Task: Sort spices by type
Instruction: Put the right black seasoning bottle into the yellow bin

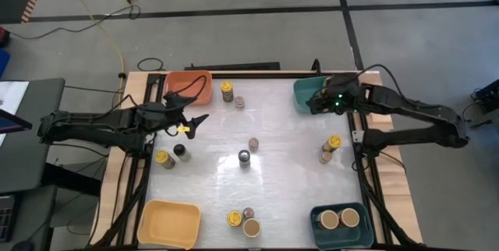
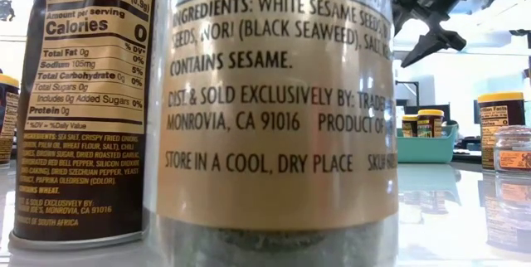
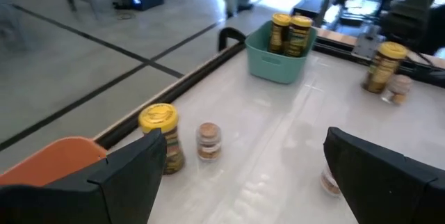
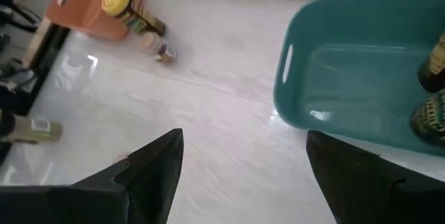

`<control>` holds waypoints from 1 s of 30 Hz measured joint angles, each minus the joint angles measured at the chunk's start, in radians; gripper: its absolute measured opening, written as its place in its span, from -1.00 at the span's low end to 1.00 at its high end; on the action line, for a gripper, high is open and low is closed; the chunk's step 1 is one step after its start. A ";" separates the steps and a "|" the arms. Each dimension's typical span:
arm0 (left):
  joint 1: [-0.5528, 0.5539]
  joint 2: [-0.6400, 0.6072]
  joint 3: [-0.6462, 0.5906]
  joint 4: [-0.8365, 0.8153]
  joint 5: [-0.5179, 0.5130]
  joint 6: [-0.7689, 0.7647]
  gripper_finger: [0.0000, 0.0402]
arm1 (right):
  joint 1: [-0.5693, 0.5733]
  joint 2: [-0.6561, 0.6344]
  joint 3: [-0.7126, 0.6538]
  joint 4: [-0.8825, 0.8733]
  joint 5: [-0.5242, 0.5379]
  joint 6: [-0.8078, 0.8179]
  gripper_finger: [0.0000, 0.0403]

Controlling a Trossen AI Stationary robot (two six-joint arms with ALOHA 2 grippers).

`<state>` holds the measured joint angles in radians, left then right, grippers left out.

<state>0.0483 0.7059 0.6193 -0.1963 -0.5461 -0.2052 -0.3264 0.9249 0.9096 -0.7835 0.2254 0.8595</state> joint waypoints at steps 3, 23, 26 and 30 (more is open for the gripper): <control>0.000 0.000 0.000 0.000 -0.045 -0.002 0.86 | 0.008 0.029 0.000 0.001 0.001 0.000 0.64; 0.013 0.050 0.045 0.085 0.074 0.067 0.86 | -0.003 0.076 0.000 -0.137 0.002 -0.004 0.64; 0.022 0.140 0.127 0.081 0.188 0.126 0.86 | -0.003 0.077 0.000 -0.149 0.002 -0.003 0.64; 0.022 0.303 0.273 0.006 0.258 0.156 0.86 | -0.003 0.076 0.000 -0.148 0.002 -0.004 0.64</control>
<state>0.0700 1.0092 0.8920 -0.1904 -0.2886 -0.0493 -0.3298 1.0012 0.9096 -0.9318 0.2269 0.8555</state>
